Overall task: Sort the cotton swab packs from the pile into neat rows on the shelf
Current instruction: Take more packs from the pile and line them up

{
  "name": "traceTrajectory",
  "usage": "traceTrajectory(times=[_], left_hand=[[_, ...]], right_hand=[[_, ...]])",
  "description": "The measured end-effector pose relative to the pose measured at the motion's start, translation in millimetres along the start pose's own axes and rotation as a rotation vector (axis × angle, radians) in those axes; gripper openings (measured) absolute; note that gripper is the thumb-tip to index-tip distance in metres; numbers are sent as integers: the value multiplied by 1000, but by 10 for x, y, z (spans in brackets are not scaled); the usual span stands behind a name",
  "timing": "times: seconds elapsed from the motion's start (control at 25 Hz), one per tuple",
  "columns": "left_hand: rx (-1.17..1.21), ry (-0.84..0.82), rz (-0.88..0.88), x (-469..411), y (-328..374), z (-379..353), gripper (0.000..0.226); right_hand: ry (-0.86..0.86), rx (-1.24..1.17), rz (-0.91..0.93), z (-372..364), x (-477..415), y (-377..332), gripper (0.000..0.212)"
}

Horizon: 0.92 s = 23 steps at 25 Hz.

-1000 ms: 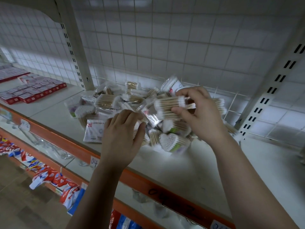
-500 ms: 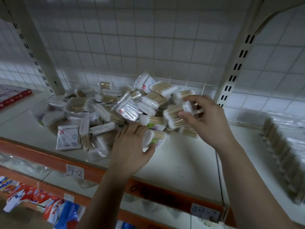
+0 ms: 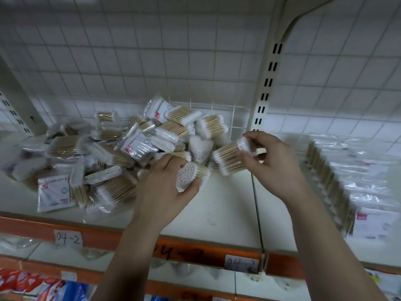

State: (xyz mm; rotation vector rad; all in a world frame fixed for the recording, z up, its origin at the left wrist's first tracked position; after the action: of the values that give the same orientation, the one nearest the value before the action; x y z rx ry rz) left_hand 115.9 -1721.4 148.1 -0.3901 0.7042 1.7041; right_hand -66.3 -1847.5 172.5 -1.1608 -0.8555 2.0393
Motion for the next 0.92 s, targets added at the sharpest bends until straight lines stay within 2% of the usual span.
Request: traceTrajectory(times=[0.36,0.64,0.76,0.92], left_hand=[[40,-9,-52,-36,787,-44,41],[68,49,-116,52,1832,95,45],[82,38,-129,119,2292,99,44],[97,60,-175,186,2839,103,42]], right_hand=[[5,76,-11,788,389,29,28],[-26,52,45,1690,845,-109,31],[-61,92,85,2066,1030,-114,24],[-19,101,62,2585,1218,-14,20]])
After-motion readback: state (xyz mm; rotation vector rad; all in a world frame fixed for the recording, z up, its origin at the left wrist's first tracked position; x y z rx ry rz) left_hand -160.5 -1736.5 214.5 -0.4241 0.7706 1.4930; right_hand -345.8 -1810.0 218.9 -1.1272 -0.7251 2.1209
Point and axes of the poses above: each hand's wrist, its own x-axis away from the middle knuckle, its own z-axis out of the back of the hand, y = z × x, the point moved 9 cm from there along -x, towards the middle knuckle, and after that the axes turned 11 degrees about -x, right-handed, at the moved point
